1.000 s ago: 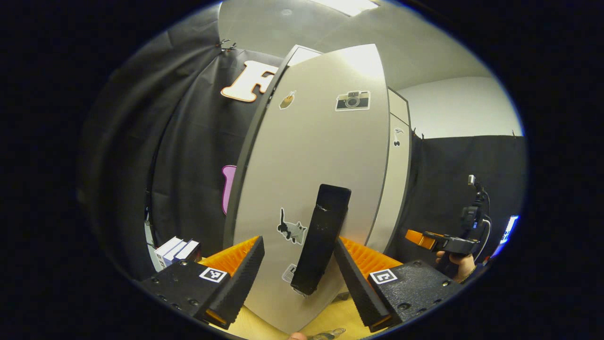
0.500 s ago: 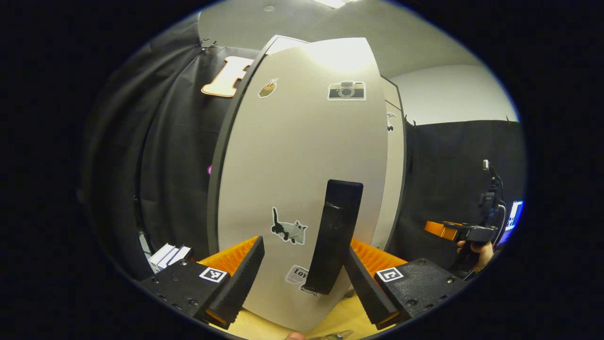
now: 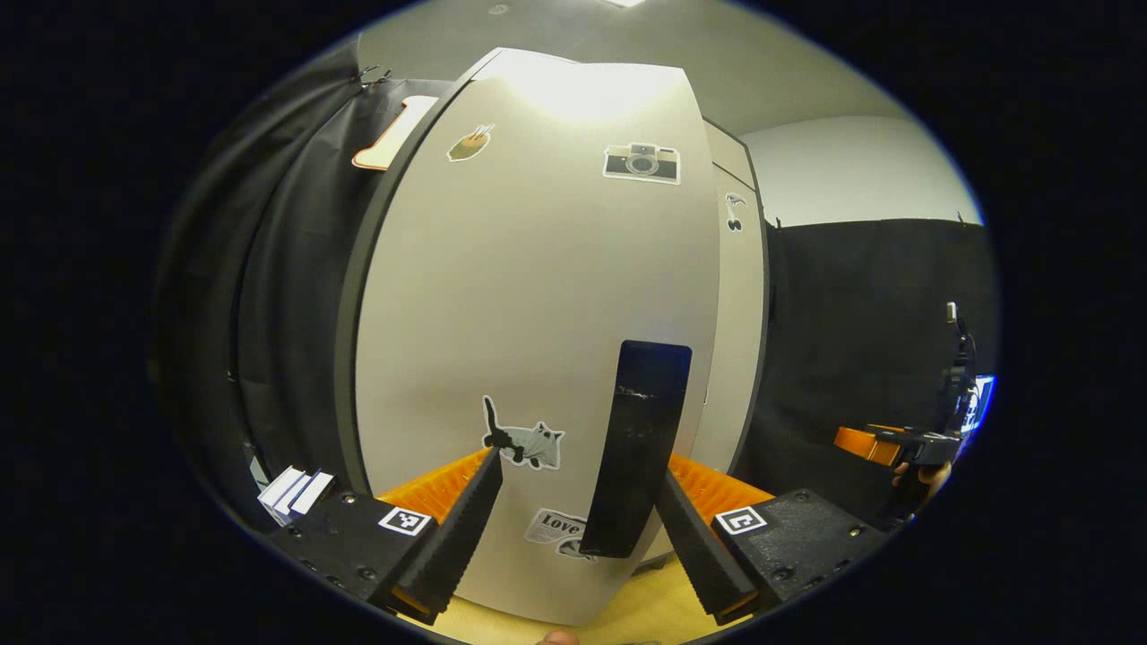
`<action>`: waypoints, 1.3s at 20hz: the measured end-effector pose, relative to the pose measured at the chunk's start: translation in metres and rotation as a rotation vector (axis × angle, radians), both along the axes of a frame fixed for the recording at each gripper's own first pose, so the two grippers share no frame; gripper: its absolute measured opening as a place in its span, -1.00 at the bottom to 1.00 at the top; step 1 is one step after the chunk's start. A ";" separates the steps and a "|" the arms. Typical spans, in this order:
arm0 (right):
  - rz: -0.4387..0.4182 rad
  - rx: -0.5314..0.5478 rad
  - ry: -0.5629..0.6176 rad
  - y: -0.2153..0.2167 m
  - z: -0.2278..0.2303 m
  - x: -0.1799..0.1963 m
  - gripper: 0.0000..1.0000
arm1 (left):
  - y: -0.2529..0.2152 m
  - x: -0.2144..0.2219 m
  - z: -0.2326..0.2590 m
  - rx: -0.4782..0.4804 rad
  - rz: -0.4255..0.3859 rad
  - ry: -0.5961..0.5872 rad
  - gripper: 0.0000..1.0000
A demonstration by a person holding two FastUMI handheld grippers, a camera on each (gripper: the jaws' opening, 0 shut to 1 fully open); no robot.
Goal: Grasp the bottle in the cabinet with the left hand and place it on the coaster, then close the right door with the right hand and the left door with the left hand.
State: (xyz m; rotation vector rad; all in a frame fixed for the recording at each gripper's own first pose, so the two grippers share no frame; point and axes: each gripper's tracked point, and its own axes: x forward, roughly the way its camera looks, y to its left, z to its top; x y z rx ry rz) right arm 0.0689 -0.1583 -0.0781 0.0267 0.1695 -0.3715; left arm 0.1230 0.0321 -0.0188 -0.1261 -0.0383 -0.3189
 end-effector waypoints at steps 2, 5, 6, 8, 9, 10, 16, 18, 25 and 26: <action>-0.023 0.004 0.001 -0.011 -0.002 -0.006 1.00 | -0.006 0.009 0.001 0.007 -0.003 0.001 0.99; -0.054 0.012 0.007 -0.027 -0.004 -0.012 1.00 | -0.013 0.019 0.000 0.017 -0.010 0.001 0.99; -0.063 0.012 0.007 -0.031 -0.005 -0.014 1.00 | -0.015 0.022 0.001 0.020 -0.012 0.000 0.99; -0.080 0.009 0.010 -0.040 -0.006 -0.016 1.00 | -0.017 0.027 0.001 0.025 -0.010 0.000 0.99; -0.087 0.007 0.012 -0.044 -0.006 -0.017 1.00 | -0.018 0.029 0.001 0.033 -0.005 0.001 0.99; -0.094 0.006 0.013 -0.047 -0.007 -0.017 1.00 | -0.019 0.031 0.002 0.043 -0.004 -0.003 0.99; -0.106 0.013 0.014 -0.055 -0.010 -0.014 0.94 | -0.023 0.040 0.001 0.070 0.008 -0.007 1.00; -0.106 0.014 0.018 -0.056 -0.011 -0.013 1.00 | -0.023 0.040 0.000 0.079 0.010 -0.007 1.00; -0.116 0.013 0.029 -0.062 -0.016 -0.012 1.00 | -0.025 0.036 0.000 0.092 0.003 -0.008 1.00; -0.118 0.016 0.031 -0.063 -0.017 -0.012 1.00 | -0.026 0.035 0.000 0.094 0.005 -0.008 1.00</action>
